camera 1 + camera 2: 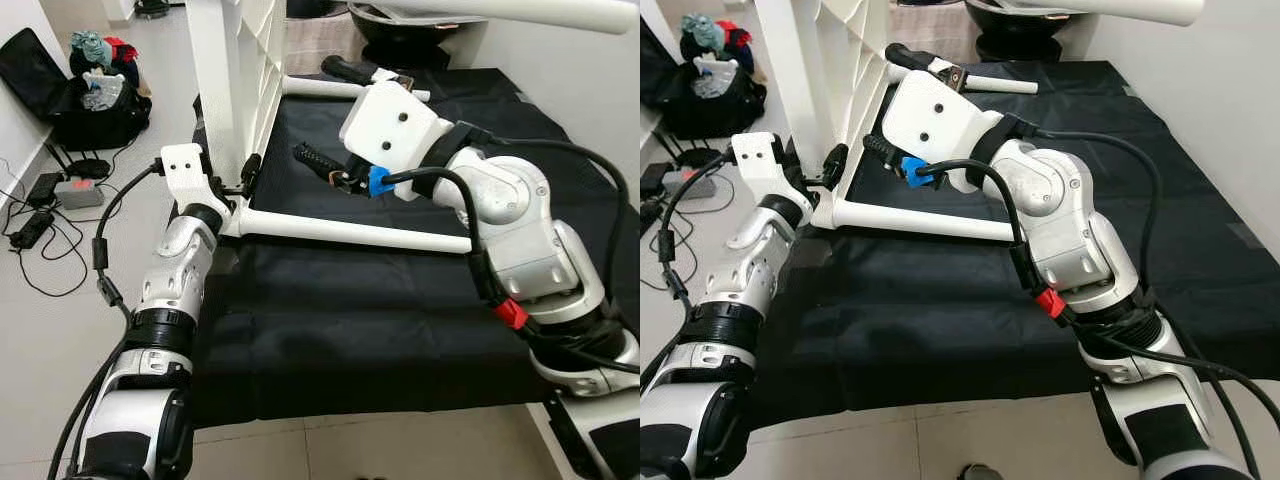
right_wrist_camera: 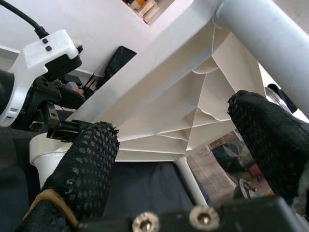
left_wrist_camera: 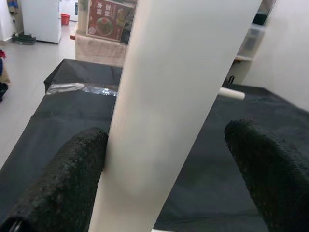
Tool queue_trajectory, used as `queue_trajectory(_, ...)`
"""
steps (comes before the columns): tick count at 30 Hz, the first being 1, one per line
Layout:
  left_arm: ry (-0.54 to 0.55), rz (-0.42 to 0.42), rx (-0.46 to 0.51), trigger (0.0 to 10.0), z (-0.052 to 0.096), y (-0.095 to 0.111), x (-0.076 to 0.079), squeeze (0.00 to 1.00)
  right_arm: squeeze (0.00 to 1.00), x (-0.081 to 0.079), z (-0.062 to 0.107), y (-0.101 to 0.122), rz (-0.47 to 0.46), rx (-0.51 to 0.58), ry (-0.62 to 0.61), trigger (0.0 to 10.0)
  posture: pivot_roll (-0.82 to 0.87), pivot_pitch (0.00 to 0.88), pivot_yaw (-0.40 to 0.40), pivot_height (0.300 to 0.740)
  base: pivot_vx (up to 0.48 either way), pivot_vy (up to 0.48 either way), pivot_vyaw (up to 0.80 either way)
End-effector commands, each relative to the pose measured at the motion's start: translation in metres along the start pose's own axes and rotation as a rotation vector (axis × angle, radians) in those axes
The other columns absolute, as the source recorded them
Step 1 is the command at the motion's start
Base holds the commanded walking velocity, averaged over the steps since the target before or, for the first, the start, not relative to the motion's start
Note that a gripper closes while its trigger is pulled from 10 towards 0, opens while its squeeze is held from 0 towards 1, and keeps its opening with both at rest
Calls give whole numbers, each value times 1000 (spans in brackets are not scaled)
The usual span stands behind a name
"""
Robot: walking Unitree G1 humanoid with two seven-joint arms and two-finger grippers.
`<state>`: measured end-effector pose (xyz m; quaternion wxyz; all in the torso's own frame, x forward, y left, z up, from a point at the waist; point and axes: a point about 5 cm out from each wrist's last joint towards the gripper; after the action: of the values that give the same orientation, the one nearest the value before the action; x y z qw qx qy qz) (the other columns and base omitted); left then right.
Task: Building children table
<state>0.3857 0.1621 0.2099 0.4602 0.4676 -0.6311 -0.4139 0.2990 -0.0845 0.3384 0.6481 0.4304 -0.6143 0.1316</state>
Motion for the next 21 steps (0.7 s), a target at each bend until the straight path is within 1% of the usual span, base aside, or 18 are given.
queue_trajectory(1, 13, -40, -15, 10000, 1, -3, -4, 0, 0, 1, 2, 1, -2, 4, -2, 10000, -148, 143, -13, 740, 0, 0, 0)
queue_trajectory(4, 30, -58, -5, 10000, -3, -1, -10, 0, 0, 0, 1, 2, -6, 2, -2, 10000, -147, 141, -10, 740, 0, 0, 0)
queue_trajectory(6, 30, -58, -5, 10000, -3, -1, -10, 0, 0, 0, 1, 2, -6, 2, -2, 10000, -147, 141, -10, 740, 0, 0, 0)
queue_trajectory(7, 27, -63, 1, 10000, -5, 1, -12, 0, 0, -1, 1, 2, -7, 0, -2, 10000, -147, 140, -10, 740, 0, 0, 0)
queue_trajectory(10, 9, -67, 9, 10000, -9, 5, -10, 0, 0, -1, 2, 2, -6, -2, -4, 10000, -150, 138, -9, 740, 0, 0, 0)
queue_trajectory(21, -3, -84, 9, 10000, -12, 4, -8, 0, 0, 3, 3, 2, -2, -8, -14, 10000, -153, 137, -10, 740, 0, 0, 0)
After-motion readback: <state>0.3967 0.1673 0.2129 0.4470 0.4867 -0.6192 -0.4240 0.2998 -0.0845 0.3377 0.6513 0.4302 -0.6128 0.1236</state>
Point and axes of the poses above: a point about 5 cm out from each wrist's last joint towards the gripper, its own z axis pointing back from the gripper into the wrist, its own y axis along the axis of the wrist's last joint, x = y × z
